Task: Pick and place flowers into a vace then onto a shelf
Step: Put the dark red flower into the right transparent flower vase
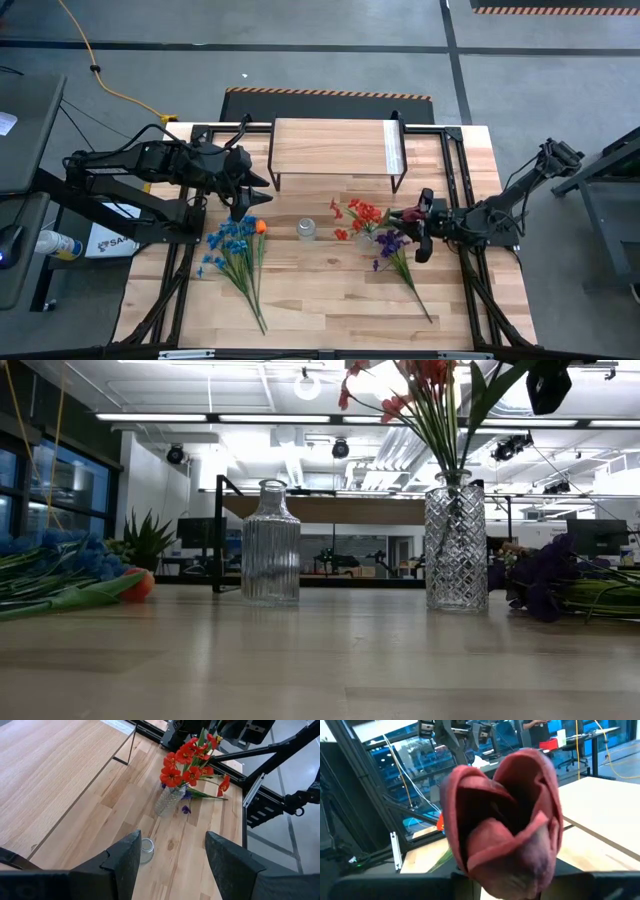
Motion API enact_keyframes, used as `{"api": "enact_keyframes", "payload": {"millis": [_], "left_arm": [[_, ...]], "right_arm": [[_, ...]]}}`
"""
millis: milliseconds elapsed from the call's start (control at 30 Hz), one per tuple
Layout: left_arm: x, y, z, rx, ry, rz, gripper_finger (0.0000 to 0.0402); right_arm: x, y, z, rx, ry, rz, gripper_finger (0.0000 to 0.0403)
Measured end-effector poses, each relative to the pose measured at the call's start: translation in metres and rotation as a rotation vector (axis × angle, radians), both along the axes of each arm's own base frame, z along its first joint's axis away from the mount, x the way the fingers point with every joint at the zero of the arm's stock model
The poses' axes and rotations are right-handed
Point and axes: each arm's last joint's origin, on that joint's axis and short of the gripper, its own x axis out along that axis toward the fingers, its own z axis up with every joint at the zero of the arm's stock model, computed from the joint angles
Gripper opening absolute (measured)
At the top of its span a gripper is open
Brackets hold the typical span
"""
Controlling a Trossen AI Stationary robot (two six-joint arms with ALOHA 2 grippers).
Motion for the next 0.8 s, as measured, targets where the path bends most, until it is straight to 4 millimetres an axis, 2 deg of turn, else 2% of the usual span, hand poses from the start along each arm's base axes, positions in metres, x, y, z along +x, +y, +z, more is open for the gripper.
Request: {"api": "enact_keyframes", "payload": {"millis": [567,800], "left_arm": [[0.0,0.0,0.0,0.002,0.0,0.0,0.0253],[0.0,0.0,0.0,0.002,0.0,-0.001,0.0253]], "right_arm": [[0.0,0.001,-0.009,0.099,0.057,0.033,0.0085],[-0.001,0.001,-0.013,0.127,0.085,0.027,0.0125]]}}
